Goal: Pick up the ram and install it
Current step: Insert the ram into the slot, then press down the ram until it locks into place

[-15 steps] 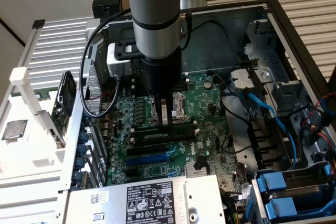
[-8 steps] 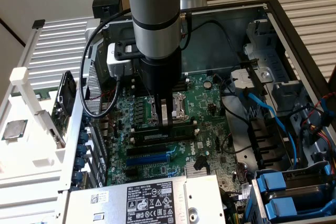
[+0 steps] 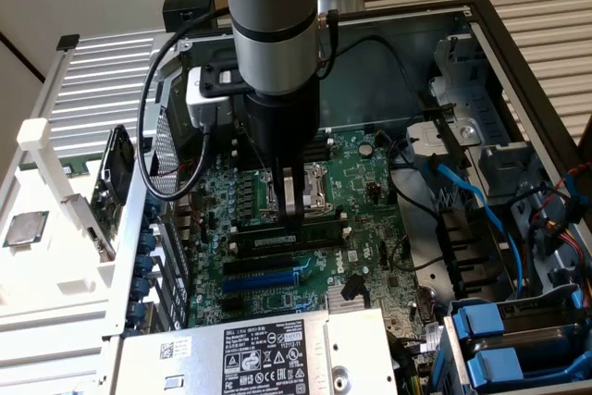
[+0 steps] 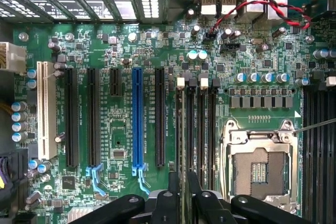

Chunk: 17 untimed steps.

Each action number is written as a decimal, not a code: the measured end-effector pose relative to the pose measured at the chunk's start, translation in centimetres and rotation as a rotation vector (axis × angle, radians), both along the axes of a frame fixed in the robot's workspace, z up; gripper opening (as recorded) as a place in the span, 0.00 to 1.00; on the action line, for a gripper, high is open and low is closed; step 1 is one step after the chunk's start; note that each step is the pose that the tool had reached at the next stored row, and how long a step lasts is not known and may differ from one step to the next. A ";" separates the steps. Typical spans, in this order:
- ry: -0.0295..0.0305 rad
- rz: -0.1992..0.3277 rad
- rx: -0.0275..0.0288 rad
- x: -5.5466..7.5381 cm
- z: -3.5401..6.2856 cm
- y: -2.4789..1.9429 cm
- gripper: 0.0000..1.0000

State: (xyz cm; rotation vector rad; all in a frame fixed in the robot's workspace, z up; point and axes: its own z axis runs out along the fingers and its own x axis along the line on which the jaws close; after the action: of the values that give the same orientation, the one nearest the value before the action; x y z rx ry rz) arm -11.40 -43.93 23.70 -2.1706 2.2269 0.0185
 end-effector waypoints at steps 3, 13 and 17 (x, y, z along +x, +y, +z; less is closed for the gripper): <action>0.0000 0.000 0.0000 0.0 0.21 0.00 0.20; 0.0000 0.000 0.0000 0.0 0.26 0.00 0.20; 0.0000 0.000 0.0000 0.0 0.26 0.00 0.20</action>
State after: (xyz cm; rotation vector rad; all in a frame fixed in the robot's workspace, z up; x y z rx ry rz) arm -11.40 -43.94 23.96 -2.1706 2.2270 0.0185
